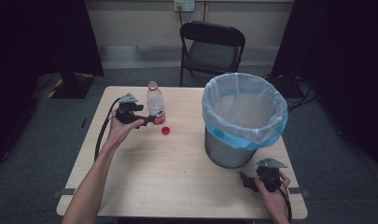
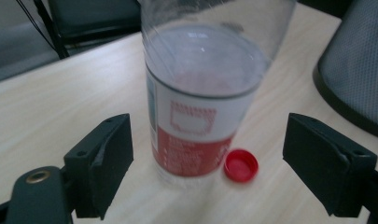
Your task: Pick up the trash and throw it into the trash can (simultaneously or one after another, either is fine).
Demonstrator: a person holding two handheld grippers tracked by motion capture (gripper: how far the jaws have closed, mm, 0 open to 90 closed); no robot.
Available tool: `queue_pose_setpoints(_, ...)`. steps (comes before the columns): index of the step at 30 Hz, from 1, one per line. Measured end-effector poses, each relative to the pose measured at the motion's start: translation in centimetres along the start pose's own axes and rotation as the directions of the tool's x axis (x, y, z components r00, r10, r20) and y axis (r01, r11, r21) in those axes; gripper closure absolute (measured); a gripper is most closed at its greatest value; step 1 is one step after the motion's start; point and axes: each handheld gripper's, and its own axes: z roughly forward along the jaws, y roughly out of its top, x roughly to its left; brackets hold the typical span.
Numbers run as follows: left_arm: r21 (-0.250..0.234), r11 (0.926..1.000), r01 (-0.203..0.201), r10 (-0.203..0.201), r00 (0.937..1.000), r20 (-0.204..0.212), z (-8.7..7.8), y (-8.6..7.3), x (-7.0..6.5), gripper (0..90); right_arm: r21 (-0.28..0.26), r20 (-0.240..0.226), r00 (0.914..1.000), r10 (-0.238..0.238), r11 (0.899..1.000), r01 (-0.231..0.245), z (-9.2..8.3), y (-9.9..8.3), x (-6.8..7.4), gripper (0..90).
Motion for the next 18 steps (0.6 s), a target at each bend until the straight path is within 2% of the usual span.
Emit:
queue_pose_setpoints(1,0.000,1.0000,0.000,0.000,1.0000,0.000,0.0,0.0,0.0,15.8,0.000,0.000,1.0000,0.000,1.000,0.000,0.0,0.0,0.0,9.4)
queue_pose_setpoints(3,0.027,0.9993,0.026,-0.026,0.9997,0.004,1.1,-0.2,0.3,15.6,0.000,0.000,1.0000,0.000,1.000,0.000,0.0,0.0,0.0,9.4)
queue_pose_setpoints(4,0.032,0.9992,0.025,-0.025,0.9996,0.009,1.5,-0.2,0.3,15.6,0.000,0.000,1.0000,0.000,1.000,0.000,0.0,0.0,0.0,9.4)
queue_pose_setpoints(5,0.032,0.9992,0.025,-0.025,0.9996,0.009,1.5,-0.2,0.3,15.6,0.000,0.000,1.0000,-0.001,1.000,0.001,0.0,0.0,0.0,9.4)
queue_pose_setpoints(6,0.026,0.9987,0.044,-0.045,0.9988,0.019,2.2,-0.3,0.3,15.6,0.000,0.000,1.0000,0.000,1.000,0.000,0.0,0.0,0.0,9.4)
queue_pose_setpoints(7,0.035,0.9989,0.031,-0.032,0.9993,0.018,2.5,-0.2,0.4,15.6,0.000,0.000,1.0000,-0.001,1.000,0.001,0.0,0.0,0.0,9.4)
queue_pose_setpoints(9,0.024,0.9992,0.031,-0.031,0.9995,0.007,3.2,-0.2,0.2,15.8,0.000,0.000,1.0000,-0.001,1.000,0.001,0.0,0.0,0.0,9.4)
queue_pose_setpoints(12,0.023,0.9993,0.029,-0.029,0.9995,0.014,3.8,-0.4,0.2,16.0,0.000,-0.001,1.0000,-0.001,1.000,0.001,0.0,0.0,0.0,9.4)
queue_pose_setpoints(13,0.023,0.9989,0.041,-0.041,0.9990,0.016,4.1,-0.6,0.2,16.0,0.000,-0.002,1.0000,-0.001,1.000,0.001,0.0,0.0,0.0,9.4)
queue_pose_setpoints(18,0.009,0.9991,0.041,-0.041,0.9991,0.013,4.9,-0.8,0.1,16.3,0.000,-0.001,1.0000,-0.001,1.000,0.001,0.0,0.0,0.0,9.4)
